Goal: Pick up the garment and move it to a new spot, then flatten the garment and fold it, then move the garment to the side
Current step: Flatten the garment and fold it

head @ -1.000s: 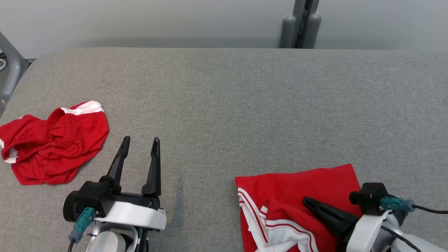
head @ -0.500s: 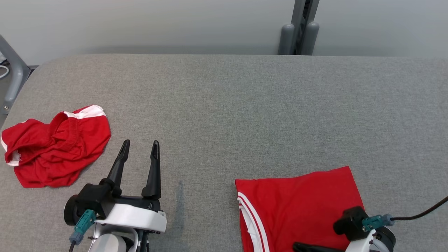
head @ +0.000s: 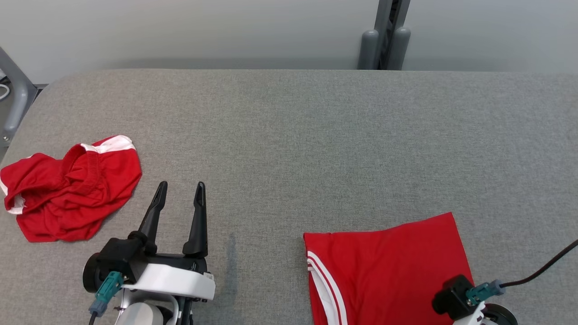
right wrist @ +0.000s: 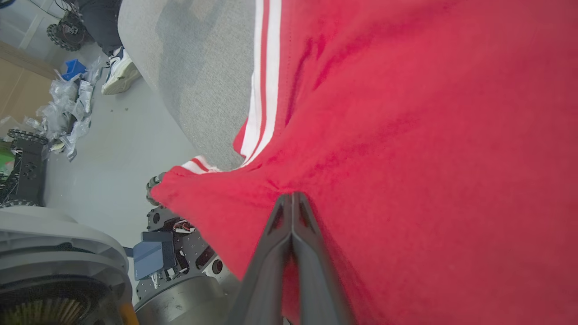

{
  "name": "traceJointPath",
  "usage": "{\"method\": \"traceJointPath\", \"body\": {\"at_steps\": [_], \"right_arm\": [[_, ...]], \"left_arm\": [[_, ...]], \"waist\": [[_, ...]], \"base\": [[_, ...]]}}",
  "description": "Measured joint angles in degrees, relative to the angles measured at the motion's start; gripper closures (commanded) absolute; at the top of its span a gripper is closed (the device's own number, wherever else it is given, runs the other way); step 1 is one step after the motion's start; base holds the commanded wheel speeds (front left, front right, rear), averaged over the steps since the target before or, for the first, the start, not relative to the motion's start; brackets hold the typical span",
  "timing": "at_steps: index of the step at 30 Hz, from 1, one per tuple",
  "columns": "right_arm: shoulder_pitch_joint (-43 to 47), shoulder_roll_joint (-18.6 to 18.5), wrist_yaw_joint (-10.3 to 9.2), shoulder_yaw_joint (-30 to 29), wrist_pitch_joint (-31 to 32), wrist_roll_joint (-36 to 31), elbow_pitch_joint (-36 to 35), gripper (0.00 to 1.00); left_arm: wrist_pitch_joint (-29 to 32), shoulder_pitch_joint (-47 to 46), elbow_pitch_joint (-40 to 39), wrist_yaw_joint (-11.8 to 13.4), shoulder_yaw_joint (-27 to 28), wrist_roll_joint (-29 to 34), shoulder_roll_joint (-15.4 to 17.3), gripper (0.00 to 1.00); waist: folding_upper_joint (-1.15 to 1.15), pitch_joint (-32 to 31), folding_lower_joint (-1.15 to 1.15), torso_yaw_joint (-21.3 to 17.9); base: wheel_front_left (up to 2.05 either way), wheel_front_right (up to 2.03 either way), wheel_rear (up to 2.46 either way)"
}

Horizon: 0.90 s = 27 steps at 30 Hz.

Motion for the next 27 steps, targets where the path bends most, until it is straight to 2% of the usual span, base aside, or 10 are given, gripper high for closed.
{"method": "traceJointPath", "body": {"at_steps": [6,12,17,27], "right_arm": [[0.1,0.5,0.0,-1.2,-0.4,-0.8,1.3,1.0],[-1.3,2.4,0.0,-4.7,-4.0,-1.3,-0.6,1.0],[-2.7,4.0,0.0,-3.6,-3.2,-2.6,-0.1,1.0],[-11.0,10.9,0.0,0.5,-1.6,-0.8,10.7,1.0]], "left_arm": [[0.0,0.0,0.0,0.0,0.2,0.0,0.0,0.0],[0.0,-0.1,0.1,0.0,0.7,0.0,0.0,0.0],[0.0,-0.5,0.1,0.0,0.4,0.0,0.0,0.0],[0.0,-2.0,0.4,-0.1,-1.8,-0.9,0.0,0.0]], "waist": [[0.0,0.2,0.0,0.3],[0.0,0.2,0.0,0.3],[0.0,0.6,0.0,0.7],[0.0,2.3,0.0,4.5]], "base": [[0.0,0.0,0.0],[0.0,0.0,0.0],[0.0,0.0,0.0],[0.0,0.0,0.0]]}}
